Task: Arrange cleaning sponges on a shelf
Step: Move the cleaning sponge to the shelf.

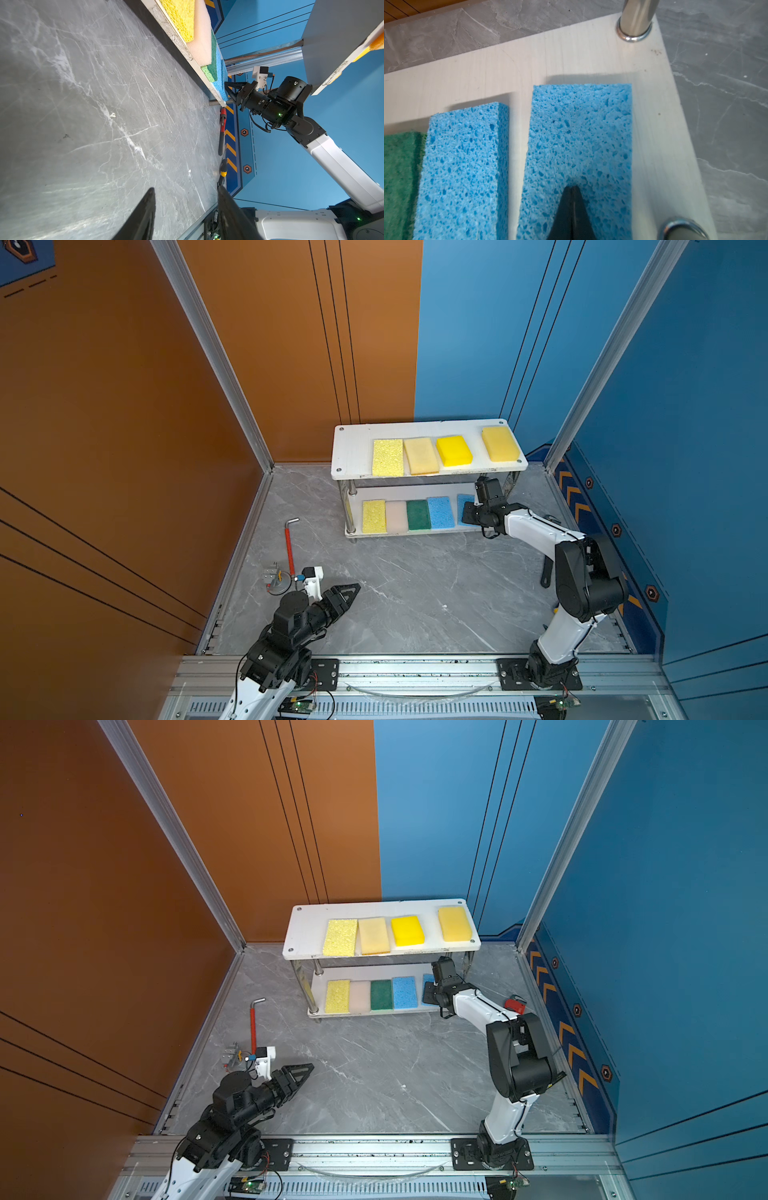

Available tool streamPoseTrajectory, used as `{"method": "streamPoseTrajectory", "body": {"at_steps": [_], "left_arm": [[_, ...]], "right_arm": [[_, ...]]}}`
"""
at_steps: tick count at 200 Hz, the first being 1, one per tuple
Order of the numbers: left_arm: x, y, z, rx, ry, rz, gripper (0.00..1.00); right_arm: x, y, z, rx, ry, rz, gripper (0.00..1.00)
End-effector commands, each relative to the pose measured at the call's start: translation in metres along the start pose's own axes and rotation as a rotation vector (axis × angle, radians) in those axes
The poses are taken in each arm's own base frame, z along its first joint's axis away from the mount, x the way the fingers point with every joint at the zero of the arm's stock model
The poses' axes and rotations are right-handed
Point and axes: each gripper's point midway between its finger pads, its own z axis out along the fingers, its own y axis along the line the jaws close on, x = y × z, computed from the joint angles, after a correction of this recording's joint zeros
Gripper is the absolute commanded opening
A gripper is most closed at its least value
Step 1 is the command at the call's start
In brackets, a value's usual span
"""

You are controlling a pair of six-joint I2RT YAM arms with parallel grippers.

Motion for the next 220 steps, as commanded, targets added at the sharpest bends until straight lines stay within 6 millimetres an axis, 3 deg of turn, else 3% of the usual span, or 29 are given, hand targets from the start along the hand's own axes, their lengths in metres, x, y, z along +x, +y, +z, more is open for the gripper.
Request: {"method": "streamPoseTrajectory", "body": {"at_steps": [1,112,155,192,220], "left_arm": [[0.003,0.002,-0.002,-0.014,0.023,0.022,0.49],[0.002,0.001,-0.003,-0.004,0.016,0.023,0.50],[0.001,0.000,-0.003,-0.002,0.011,0.022,0.50],[-0.001,-0.001,-0.002,0.001,0.004,0.018,0.50],[-0.004,-0.004,0.000,0.012,0.000,0.024,0.50]], "right_arm": [[0.026,0.001,0.010,-0.017,0.104,-0.019,0.00],[0.043,0.032,-0.004,-0.115,0.135,-0.147,0.00],[0.044,0.027,-0.006,-0.087,0.139,-0.156,0.00],[0.029,0.018,-0.018,-0.054,0.089,-0.133,0.00],[0.005,0.033,-0.047,-0.128,-0.024,-0.140,0.00]]}}
